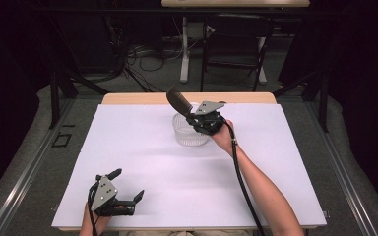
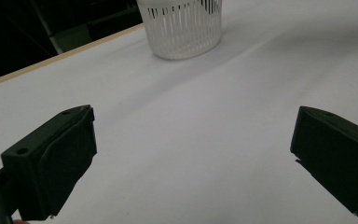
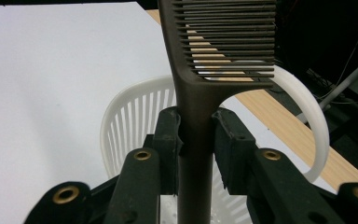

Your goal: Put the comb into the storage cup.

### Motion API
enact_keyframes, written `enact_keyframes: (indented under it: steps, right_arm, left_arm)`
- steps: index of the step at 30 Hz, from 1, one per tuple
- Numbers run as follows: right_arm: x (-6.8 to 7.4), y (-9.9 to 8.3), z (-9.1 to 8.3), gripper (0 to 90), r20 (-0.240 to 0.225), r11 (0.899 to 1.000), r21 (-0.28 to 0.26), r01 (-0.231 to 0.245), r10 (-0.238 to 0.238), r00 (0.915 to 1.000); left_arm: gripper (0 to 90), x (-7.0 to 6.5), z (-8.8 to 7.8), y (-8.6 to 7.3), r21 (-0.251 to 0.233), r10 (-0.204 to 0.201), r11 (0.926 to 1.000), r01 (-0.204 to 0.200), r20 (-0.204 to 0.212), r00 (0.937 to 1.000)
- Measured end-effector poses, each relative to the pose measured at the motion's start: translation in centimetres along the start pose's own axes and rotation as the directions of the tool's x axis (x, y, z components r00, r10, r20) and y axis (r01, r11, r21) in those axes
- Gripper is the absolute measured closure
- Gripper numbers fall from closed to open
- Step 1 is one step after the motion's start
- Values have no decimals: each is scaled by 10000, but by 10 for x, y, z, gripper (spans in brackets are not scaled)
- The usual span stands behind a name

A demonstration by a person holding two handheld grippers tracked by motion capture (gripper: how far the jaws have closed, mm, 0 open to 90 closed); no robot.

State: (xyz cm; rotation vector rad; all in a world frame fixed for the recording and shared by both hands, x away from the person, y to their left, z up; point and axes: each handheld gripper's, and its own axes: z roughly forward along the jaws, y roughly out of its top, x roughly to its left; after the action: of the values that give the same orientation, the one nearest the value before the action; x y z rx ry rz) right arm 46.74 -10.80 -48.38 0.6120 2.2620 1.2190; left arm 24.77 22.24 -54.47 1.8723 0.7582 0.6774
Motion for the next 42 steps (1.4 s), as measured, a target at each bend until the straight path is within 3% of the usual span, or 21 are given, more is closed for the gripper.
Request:
enact_keyframes:
  steps: [6,8,29,42]
  right_arm:
    - [-1,-2,-1,698,-3,9995,322,6,-6,10000]
    - [-1,-2,-1,640,120,9979,653,-28,20,9999]
    - [-7,-4,-31,206,-398,9911,941,-946,987,9943]
    - [-9,-14,-57,89,-518,9858,1060,-1302,1362,9893]
  left_arm:
    - [3,0,0,0,-20,-16,10000,17,32,10000]
    - [3,0,0,0,-45,-24,10000,24,23,10000]
    - [3,0,1,0,7,-15,10000,15,27,10000]
    - [3,-1,0,0,-2,65,10000,-65,12,10000]
